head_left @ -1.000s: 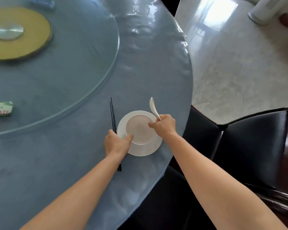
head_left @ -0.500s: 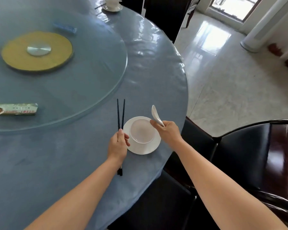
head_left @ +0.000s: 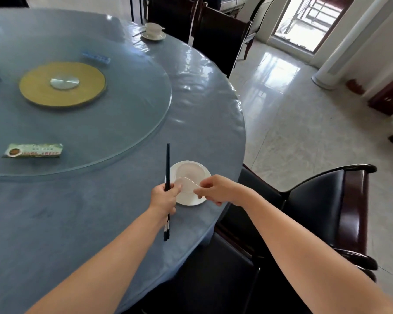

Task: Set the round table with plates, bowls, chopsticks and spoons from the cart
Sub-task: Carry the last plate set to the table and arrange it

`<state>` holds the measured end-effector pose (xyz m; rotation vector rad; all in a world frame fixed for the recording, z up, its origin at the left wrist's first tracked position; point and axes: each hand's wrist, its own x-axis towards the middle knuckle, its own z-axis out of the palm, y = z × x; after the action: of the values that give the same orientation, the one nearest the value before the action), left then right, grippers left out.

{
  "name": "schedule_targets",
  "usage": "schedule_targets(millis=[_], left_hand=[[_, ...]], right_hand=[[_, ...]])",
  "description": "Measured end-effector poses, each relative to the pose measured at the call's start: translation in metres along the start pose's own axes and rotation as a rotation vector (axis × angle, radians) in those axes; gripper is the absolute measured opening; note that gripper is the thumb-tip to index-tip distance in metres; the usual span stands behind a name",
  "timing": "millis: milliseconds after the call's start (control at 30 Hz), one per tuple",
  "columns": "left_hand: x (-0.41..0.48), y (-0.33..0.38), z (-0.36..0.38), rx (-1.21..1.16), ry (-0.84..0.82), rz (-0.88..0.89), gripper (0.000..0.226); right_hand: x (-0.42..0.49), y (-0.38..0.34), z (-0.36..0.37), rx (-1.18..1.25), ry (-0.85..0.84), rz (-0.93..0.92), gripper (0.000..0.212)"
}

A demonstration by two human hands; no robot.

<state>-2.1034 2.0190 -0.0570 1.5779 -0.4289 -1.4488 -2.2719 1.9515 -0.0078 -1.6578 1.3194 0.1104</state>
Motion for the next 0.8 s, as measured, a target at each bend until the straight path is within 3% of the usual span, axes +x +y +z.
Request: schedule_targets(millis=[67,300,433,700,800], left_hand=[[0.006,-0.002,-0.005,0.035,-0.016,-0.031,0.018],[0.021,-0.008,-0.011,0.044,-0.116,-0.153,0.015],[0.033,-0.004,-0.015,0.009,-0.253,-0.183,0.016],[0.044,0.013,-0.011,0.107,-0.582,-0.046,0.037],[0.043,0.022,-0.002,0.165,-0.621,0.003,0.038]], right_hand=[[0.005,-0.003,-0.014,0.026,0.025,-0.018,0.031],[0.042,0.008,-0.03,0.592,0.159,0.078,0.012],[0.059,0.007,-0.014,0.91,0.09,0.103,0.017],[0.055,-0.01,-0.021,0.832,-0.106,0.152,0.028],[0.054,-0.015,-0.026,0.956,-0.124,0.136,0.038]])
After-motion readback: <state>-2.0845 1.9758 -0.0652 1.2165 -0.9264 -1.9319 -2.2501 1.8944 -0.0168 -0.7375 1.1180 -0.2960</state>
